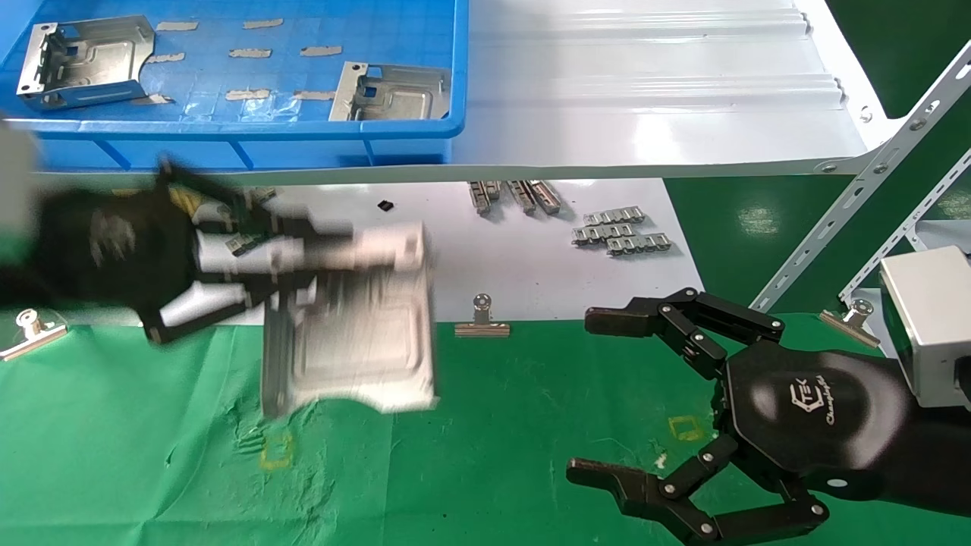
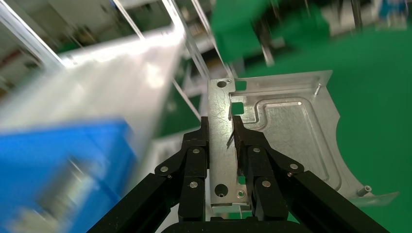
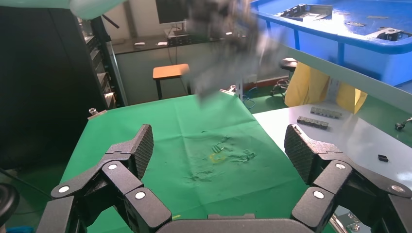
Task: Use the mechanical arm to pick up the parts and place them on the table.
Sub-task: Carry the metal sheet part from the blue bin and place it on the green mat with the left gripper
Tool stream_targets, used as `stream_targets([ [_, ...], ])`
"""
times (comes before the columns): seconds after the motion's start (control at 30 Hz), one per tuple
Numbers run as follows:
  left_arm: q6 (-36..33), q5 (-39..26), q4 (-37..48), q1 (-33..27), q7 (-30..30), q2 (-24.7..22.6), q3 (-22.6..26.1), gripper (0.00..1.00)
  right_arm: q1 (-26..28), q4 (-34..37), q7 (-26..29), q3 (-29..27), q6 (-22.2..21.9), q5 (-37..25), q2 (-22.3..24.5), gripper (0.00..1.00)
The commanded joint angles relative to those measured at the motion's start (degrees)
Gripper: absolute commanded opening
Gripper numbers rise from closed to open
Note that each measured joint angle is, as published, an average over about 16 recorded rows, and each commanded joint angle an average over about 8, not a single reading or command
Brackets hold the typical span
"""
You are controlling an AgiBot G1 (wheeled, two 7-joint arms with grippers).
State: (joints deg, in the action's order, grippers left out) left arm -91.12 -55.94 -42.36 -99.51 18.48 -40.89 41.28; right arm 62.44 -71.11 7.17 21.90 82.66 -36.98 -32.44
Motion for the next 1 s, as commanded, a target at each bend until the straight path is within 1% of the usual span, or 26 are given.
stream_targets([
  [0.03,0.47,-1.43,-1.08,1.46,2.31,1.52,2.72,0.00,0.00,0.00,0.00,0.00,0.00,0.00,0.00,1.00],
  [0.13,0.66,-6.06,1.91,1.90,9.02,1.02,5.82,0.00,0.00,0.00,0.00,0.00,0.00,0.00,0.00,1.00],
  [0.27,0.82,-9.43,7.18,2.20,15.54,-0.40,8.73,0.00,0.00,0.00,0.00,0.00,0.00,0.00,0.00,1.00],
  [0.47,1.73,-10.83,15.02,2.58,19.99,-2.54,10.60,0.00,0.00,0.00,0.00,0.00,0.00,0.00,0.00,1.00],
  [0.63,2.25,-11.71,20.18,2.77,21.55,-4.14,11.48,0.01,0.00,0.00,0.00,0.00,0.00,0.00,0.00,1.00],
  [0.9,2.91,-12.76,25.62,2.58,23.54,-6.23,12.33,0.99,0.00,0.00,0.00,0.00,0.00,0.00,0.00,1.00],
  [1.0,2.57,-13.47,26.67,2.29,24.20,-6.75,12.86,1.00,0.00,0.00,0.00,0.00,0.00,0.00,0.00,1.00],
])
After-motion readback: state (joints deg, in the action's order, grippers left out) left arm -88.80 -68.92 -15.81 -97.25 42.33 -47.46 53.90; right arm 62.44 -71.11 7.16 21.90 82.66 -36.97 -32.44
